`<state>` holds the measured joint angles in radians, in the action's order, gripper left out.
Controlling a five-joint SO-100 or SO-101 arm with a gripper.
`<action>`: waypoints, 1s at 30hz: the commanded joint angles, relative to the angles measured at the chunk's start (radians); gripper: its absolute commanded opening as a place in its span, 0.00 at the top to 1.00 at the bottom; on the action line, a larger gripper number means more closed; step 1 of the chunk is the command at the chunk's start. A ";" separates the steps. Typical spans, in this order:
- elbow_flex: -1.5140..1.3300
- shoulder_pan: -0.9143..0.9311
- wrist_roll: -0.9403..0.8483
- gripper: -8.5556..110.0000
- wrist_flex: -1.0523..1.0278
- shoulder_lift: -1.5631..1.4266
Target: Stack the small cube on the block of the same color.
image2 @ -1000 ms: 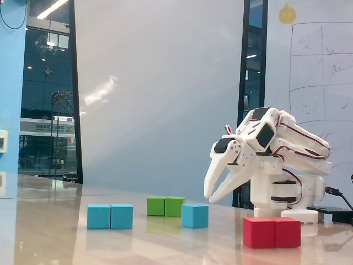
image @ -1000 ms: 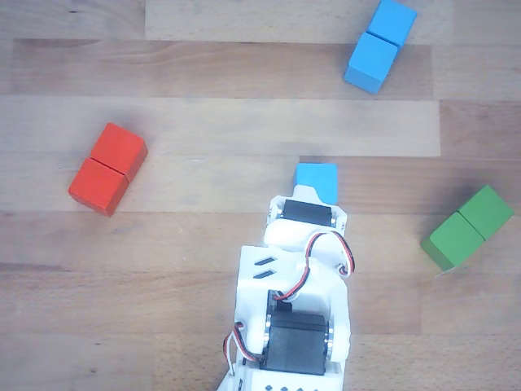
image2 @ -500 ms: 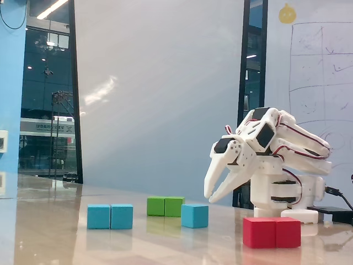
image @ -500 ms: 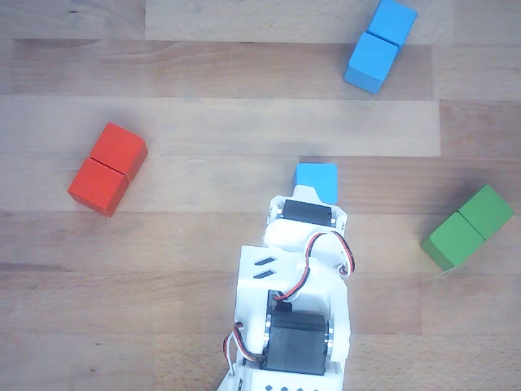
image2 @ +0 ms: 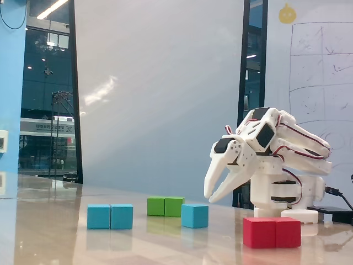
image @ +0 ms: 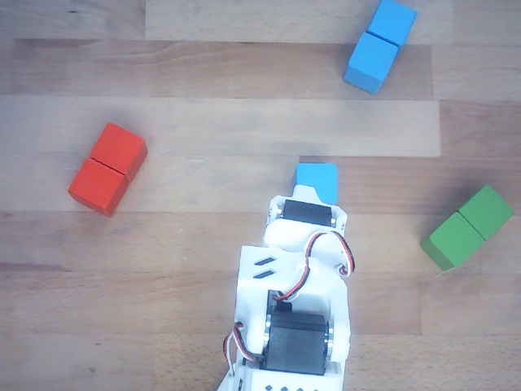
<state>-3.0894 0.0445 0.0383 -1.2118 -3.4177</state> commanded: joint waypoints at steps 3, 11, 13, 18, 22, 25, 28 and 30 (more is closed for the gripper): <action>0.029 -0.002 0.002 0.92 -0.005 -0.020; 0.311 -0.003 -0.003 0.91 -0.008 0.158; 0.413 0.002 -0.003 0.91 -0.020 0.293; 0.684 0.008 0.000 0.92 -0.021 0.621; 0.870 0.008 0.002 0.91 -0.021 0.838; 0.950 -0.002 0.011 0.92 -0.021 0.971; 0.965 -0.002 0.008 0.92 -0.021 1.065; 0.962 -0.002 0.002 0.92 -0.021 1.118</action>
<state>-2.2335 0.0445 0.0414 -1.2303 -2.3823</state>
